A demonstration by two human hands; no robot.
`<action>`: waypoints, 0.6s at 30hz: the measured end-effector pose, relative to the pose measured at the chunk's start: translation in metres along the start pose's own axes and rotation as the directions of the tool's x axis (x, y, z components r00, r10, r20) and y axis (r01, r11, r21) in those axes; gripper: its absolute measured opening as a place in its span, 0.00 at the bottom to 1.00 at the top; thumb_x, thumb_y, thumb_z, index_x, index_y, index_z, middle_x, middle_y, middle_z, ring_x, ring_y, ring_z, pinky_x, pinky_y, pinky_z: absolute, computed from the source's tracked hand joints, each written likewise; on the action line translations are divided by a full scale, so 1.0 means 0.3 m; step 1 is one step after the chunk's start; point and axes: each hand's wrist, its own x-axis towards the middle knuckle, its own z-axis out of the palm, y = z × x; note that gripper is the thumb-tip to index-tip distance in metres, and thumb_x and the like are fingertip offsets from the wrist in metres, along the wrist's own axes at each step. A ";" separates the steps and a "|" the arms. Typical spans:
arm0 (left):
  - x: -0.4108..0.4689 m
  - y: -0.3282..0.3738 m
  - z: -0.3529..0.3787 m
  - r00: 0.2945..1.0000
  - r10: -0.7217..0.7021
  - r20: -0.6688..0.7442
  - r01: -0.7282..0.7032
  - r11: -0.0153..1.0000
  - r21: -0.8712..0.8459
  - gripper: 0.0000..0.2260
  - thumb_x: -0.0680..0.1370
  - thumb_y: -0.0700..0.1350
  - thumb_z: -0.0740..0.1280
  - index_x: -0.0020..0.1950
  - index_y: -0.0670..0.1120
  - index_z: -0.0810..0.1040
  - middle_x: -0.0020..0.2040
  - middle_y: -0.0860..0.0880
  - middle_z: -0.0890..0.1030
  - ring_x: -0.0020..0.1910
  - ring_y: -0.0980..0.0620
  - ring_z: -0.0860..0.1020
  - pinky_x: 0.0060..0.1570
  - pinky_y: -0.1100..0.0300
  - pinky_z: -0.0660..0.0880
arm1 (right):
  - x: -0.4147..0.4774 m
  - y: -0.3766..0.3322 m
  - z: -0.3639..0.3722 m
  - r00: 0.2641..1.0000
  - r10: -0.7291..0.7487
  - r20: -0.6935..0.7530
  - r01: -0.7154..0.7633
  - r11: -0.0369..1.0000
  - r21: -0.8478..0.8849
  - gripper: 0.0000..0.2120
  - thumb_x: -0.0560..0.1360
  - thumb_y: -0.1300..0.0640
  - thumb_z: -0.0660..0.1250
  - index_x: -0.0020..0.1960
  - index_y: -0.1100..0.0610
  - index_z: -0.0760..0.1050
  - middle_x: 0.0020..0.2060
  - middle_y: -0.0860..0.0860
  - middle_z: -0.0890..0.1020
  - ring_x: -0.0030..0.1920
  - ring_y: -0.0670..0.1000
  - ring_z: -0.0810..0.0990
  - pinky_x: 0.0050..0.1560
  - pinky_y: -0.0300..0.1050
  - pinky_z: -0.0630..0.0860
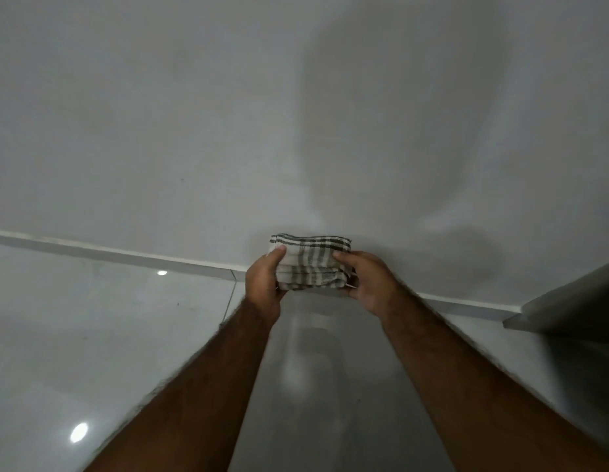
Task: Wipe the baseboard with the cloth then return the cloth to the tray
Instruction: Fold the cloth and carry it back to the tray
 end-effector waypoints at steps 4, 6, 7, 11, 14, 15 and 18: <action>-0.180 0.260 0.068 0.999 0.034 0.030 -0.039 0.978 0.207 0.02 0.79 0.42 0.70 0.48 0.45 0.81 0.37 0.47 0.84 0.35 0.49 0.82 0.34 0.61 0.80 | -0.225 -0.226 0.041 1.000 -0.013 0.006 0.013 0.999 -0.047 0.04 0.82 0.61 0.72 0.49 0.56 0.79 0.40 0.52 0.85 0.36 0.50 0.84 0.34 0.40 0.80; -0.304 0.450 0.137 0.997 0.050 0.057 -0.063 0.962 0.265 0.01 0.80 0.41 0.70 0.50 0.44 0.80 0.39 0.46 0.84 0.36 0.48 0.82 0.35 0.60 0.81 | -0.388 -0.397 0.068 1.000 -0.022 0.000 0.022 0.997 -0.080 0.05 0.82 0.61 0.72 0.48 0.56 0.78 0.41 0.52 0.85 0.38 0.50 0.83 0.37 0.41 0.80; -0.334 0.494 0.158 0.995 0.061 0.077 -0.081 0.953 0.292 0.02 0.79 0.41 0.70 0.51 0.44 0.80 0.41 0.45 0.85 0.37 0.46 0.83 0.38 0.57 0.82 | -0.420 -0.435 0.071 0.999 -0.036 0.004 0.036 0.995 -0.091 0.05 0.82 0.61 0.72 0.48 0.55 0.78 0.41 0.52 0.85 0.39 0.50 0.83 0.38 0.42 0.80; -0.485 0.757 0.297 0.992 0.081 0.098 -0.111 0.932 0.345 0.09 0.79 0.41 0.71 0.57 0.38 0.79 0.49 0.40 0.84 0.44 0.43 0.83 0.52 0.42 0.80 | -0.611 -0.690 0.095 0.996 -0.087 0.015 0.088 0.988 -0.129 0.06 0.82 0.61 0.72 0.49 0.55 0.78 0.39 0.51 0.85 0.37 0.48 0.84 0.37 0.41 0.80; -0.627 0.970 0.428 0.985 0.116 0.127 -0.156 0.914 0.374 0.11 0.79 0.40 0.71 0.59 0.37 0.79 0.50 0.40 0.84 0.44 0.44 0.83 0.50 0.44 0.82 | -0.813 -0.905 0.117 0.989 -0.147 -0.020 0.143 0.981 -0.128 0.09 0.83 0.62 0.72 0.46 0.54 0.76 0.38 0.51 0.83 0.35 0.47 0.82 0.33 0.38 0.78; -0.671 1.030 0.468 0.983 0.123 0.135 -0.166 0.910 0.381 0.11 0.79 0.40 0.72 0.60 0.37 0.78 0.49 0.41 0.85 0.42 0.45 0.83 0.47 0.46 0.83 | -0.872 -0.966 0.120 0.986 -0.162 -0.036 0.156 0.979 -0.132 0.10 0.83 0.62 0.72 0.45 0.54 0.75 0.37 0.50 0.83 0.34 0.47 0.82 0.33 0.38 0.78; -0.816 1.179 0.565 0.982 0.134 0.135 -0.174 0.918 0.357 0.15 0.78 0.40 0.73 0.61 0.37 0.75 0.49 0.41 0.84 0.42 0.46 0.83 0.46 0.49 0.83 | -1.046 -1.118 0.124 0.979 -0.196 -0.062 0.186 0.972 -0.144 0.08 0.82 0.62 0.73 0.46 0.55 0.78 0.38 0.51 0.83 0.35 0.48 0.82 0.34 0.38 0.79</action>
